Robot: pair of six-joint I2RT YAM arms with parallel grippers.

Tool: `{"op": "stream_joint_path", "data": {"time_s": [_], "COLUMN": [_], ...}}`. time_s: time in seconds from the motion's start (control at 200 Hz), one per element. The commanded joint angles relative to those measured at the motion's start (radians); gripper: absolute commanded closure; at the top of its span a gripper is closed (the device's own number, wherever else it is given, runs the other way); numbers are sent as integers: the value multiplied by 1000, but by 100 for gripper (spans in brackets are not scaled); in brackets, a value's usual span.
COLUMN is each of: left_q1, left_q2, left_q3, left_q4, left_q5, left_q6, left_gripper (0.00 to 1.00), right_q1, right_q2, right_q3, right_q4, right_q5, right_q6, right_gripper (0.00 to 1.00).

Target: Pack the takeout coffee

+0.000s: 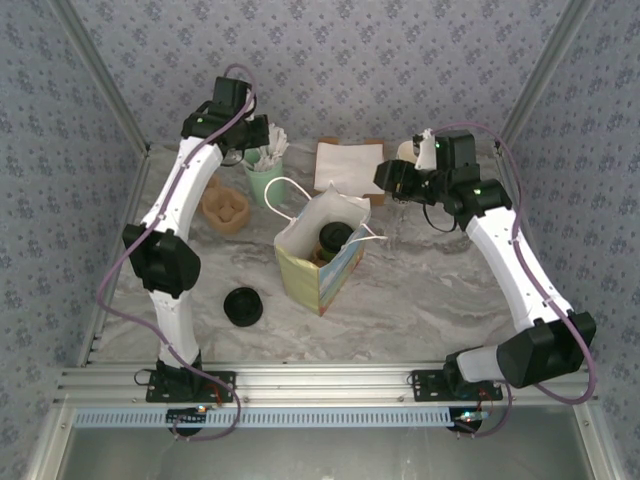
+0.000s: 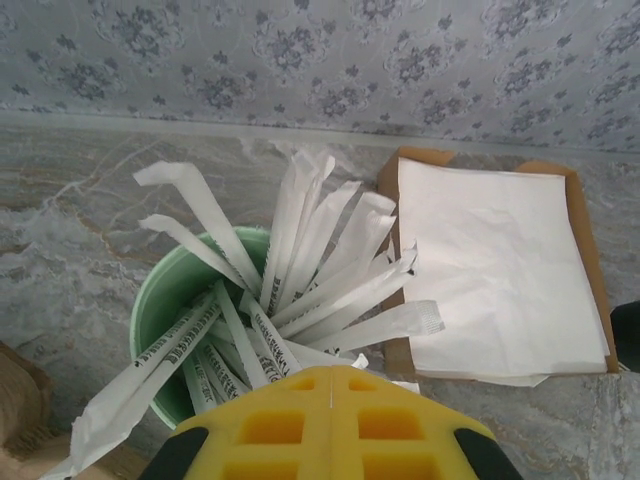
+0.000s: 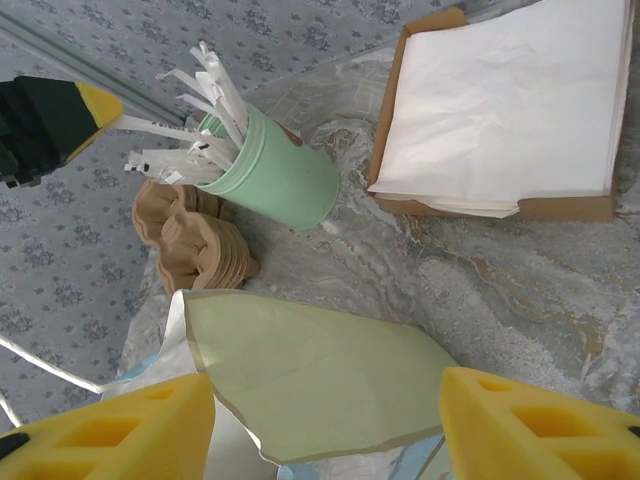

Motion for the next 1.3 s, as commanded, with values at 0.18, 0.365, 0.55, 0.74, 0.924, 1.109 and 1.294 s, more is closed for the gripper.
{"op": "stream_joint_path", "data": {"time_s": [0.18,0.365,0.55,0.74,0.924,1.109,1.294], "left_q1": [-53,-102,-144,-205,-285,-364,-431], "left_q2": [-140,-226,-293,-319,-309,-284,-324], "left_q3": [180,254,353,513,655,714,588], "left_q4": [-138,-216,-300,-414,-555,-689,-713], "left_q5": [-96,-148,-147,-91,5,86,82], "left_q6": [70,99,110,113,109,111,123], "left_gripper": [98,97,97,96,96,96,97], "right_q1": [-28,-46,-60,-85,-134,-169,-159], "right_q2": [-46,-53,-60,-65,-64,-29,37], "right_q3": [37,38,39,44,67,126,206], "right_q4": [-47,-47,-52,-58,-70,-85,-89], "right_q5": [13,7,10,19,31,49,61], "right_q6": [-28,-29,-34,-45,-62,-81,-87], "right_gripper": [37,37,36,36,36,37,38]}}
